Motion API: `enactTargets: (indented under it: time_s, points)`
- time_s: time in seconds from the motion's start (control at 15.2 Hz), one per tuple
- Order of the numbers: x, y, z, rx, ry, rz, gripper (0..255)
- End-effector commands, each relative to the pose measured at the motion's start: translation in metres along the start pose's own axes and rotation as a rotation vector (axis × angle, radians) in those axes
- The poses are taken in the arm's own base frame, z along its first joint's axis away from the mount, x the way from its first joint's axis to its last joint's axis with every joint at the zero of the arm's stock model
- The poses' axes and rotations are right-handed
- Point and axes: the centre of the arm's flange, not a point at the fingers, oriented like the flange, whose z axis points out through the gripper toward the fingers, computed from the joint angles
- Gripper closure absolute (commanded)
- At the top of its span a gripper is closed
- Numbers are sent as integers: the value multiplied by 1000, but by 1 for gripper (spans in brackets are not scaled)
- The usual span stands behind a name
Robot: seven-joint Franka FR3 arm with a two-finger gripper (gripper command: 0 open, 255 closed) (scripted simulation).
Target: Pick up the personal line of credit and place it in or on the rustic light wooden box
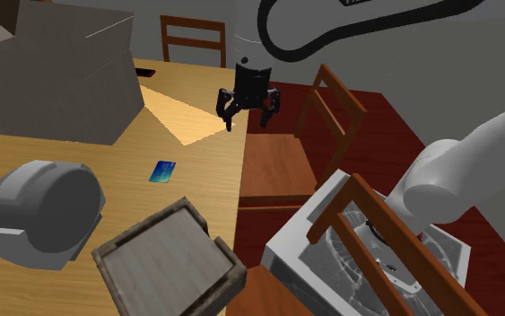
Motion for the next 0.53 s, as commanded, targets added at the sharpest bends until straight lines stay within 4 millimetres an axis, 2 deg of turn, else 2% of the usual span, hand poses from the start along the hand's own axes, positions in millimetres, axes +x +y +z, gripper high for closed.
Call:
enactTargets:
  time_s: [0.0,0.46]
  points:
    - [0,-22,12,3,-14,41,0]
    - [9,-102,55,11,-59,170,0]
